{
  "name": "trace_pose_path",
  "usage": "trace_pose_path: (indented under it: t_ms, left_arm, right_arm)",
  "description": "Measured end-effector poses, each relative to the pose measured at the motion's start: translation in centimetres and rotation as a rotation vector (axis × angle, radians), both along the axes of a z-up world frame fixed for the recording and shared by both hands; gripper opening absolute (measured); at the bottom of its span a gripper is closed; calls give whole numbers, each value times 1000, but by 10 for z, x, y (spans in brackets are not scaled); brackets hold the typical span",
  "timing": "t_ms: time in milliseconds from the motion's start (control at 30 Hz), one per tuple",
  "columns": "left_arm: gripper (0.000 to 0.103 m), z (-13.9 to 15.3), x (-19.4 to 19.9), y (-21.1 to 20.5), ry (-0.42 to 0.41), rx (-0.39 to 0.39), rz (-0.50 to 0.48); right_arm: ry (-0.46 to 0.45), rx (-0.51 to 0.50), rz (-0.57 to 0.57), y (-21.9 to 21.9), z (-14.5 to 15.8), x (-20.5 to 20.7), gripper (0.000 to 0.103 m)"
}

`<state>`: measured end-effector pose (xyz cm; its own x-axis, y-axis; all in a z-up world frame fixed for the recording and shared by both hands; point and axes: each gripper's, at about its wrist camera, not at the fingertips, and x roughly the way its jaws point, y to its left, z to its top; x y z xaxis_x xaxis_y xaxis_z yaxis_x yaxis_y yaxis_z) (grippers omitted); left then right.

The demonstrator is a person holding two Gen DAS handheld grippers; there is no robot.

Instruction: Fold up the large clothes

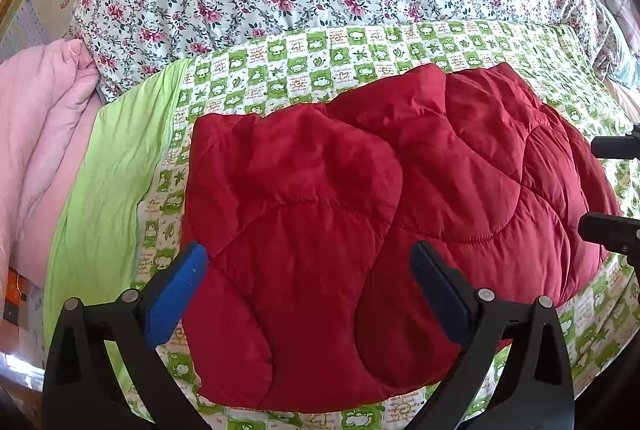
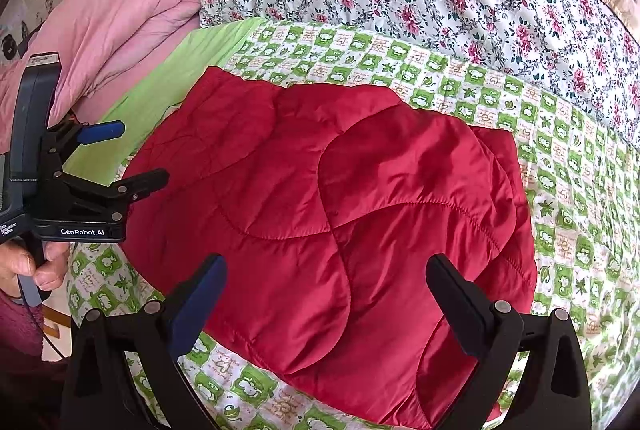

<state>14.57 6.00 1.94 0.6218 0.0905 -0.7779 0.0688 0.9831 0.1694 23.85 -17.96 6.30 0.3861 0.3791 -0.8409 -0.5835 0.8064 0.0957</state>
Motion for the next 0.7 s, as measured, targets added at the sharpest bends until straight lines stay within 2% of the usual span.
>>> trace_pose_path:
  t_ms: [700]
  left_arm:
    - [102,2,0,-1,-2,-1,-5]
  right_arm:
    - [-11,-5,9,3,5,-1,101]
